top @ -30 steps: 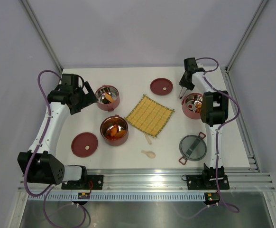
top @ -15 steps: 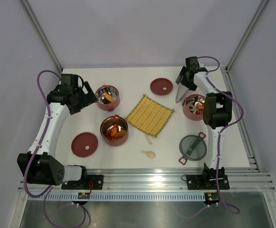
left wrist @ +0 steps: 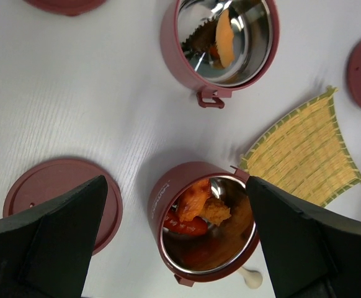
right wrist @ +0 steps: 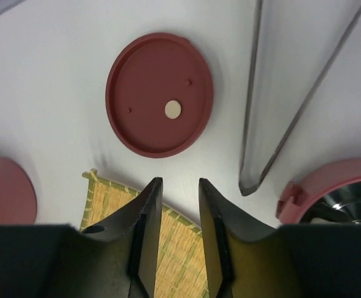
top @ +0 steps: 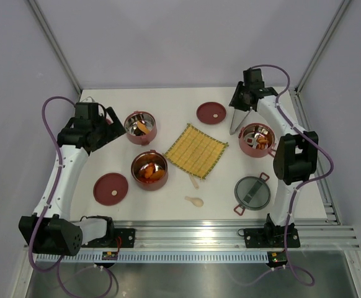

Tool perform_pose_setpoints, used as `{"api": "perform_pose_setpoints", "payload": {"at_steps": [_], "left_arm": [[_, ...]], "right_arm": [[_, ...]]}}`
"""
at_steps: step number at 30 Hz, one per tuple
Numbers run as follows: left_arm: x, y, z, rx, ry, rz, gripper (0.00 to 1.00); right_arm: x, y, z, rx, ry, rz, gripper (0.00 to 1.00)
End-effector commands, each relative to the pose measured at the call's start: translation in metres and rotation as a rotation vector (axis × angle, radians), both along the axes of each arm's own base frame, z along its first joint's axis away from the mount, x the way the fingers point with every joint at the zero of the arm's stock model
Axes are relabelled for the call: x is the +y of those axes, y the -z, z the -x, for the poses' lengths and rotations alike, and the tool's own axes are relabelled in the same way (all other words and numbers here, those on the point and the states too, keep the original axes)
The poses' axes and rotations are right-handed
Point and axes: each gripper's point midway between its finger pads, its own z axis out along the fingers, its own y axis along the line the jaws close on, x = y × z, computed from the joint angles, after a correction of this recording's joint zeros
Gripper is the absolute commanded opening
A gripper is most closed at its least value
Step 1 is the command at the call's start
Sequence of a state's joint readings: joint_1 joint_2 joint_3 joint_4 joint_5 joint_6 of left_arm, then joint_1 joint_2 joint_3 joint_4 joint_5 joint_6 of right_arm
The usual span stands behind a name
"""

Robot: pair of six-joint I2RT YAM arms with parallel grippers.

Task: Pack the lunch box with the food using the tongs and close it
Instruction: Place the clamp at the center of the board, then pick up the box lid from the center of the board.

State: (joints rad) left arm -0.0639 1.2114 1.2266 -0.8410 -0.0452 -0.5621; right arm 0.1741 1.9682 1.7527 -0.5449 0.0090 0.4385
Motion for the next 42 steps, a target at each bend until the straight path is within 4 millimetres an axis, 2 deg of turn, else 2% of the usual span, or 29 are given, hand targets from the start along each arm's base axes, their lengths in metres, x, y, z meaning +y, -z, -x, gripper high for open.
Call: {"api": "perform_pose_setpoints", "payload": {"at_steps": [1, 2, 4, 5, 7, 8, 15, 19, 23, 28, 30, 32, 33, 38, 42], "left_arm": [[-0.003, -0.023, -0.012, -0.101, 0.01, 0.02, 0.99], [-0.002, -0.02, -0.013, -0.089, 0.012, 0.015, 0.99], [-0.001, -0.016, -0.011, -0.077, 0.008, 0.009, 0.99], [-0.001, -0.015, -0.011, -0.073, 0.008, 0.007, 0.99], [-0.001, -0.014, -0.01, -0.073, 0.009, 0.008, 0.99], [0.0, -0.014, -0.01, -0.073, 0.011, 0.005, 0.99], [0.001, -0.014, -0.013, -0.066, 0.016, -0.012, 0.99], [0.001, -0.01, -0.014, -0.054, 0.02, -0.013, 0.99], [0.001, -0.009, -0.014, -0.049, 0.018, -0.015, 0.99], [0.002, -0.011, -0.013, -0.051, 0.016, -0.015, 0.99], [0.002, -0.01, -0.013, -0.046, 0.017, -0.016, 0.99], [0.001, -0.009, -0.013, -0.045, 0.017, -0.014, 0.99], [0.001, -0.007, -0.013, -0.04, 0.017, -0.012, 0.99], [-0.003, -0.003, -0.013, -0.027, 0.021, 0.009, 0.99], [-0.003, -0.004, -0.013, -0.033, 0.02, 0.012, 0.99]], "right_arm": [[0.029, 0.021, -0.004, 0.038, -0.025, -0.079, 0.37], [0.037, 0.037, -0.006, 0.073, -0.027, -0.114, 0.41], [0.045, 0.044, -0.013, 0.09, -0.025, -0.15, 0.45], [0.051, 0.061, -0.013, 0.128, -0.017, -0.166, 0.47], [0.055, 0.066, -0.02, 0.137, -0.005, -0.176, 0.49], [0.056, 0.078, -0.021, 0.157, 0.012, -0.173, 0.51], [0.053, 0.104, -0.033, 0.193, 0.085, -0.167, 0.56], [0.054, 0.113, -0.037, 0.203, 0.109, -0.178, 0.56], [0.055, 0.125, -0.044, 0.218, 0.13, -0.176, 0.51], [0.054, 0.127, -0.046, 0.224, 0.135, -0.171, 0.42], [0.054, 0.127, -0.046, 0.224, 0.136, -0.172, 0.34], [0.056, 0.114, -0.049, 0.186, 0.13, -0.19, 0.28], [0.056, 0.114, -0.046, 0.188, 0.128, -0.192, 0.22], [0.057, 0.081, -0.047, 0.135, 0.091, -0.19, 0.02], [0.06, 0.061, -0.042, 0.108, 0.049, -0.195, 0.0]]}}
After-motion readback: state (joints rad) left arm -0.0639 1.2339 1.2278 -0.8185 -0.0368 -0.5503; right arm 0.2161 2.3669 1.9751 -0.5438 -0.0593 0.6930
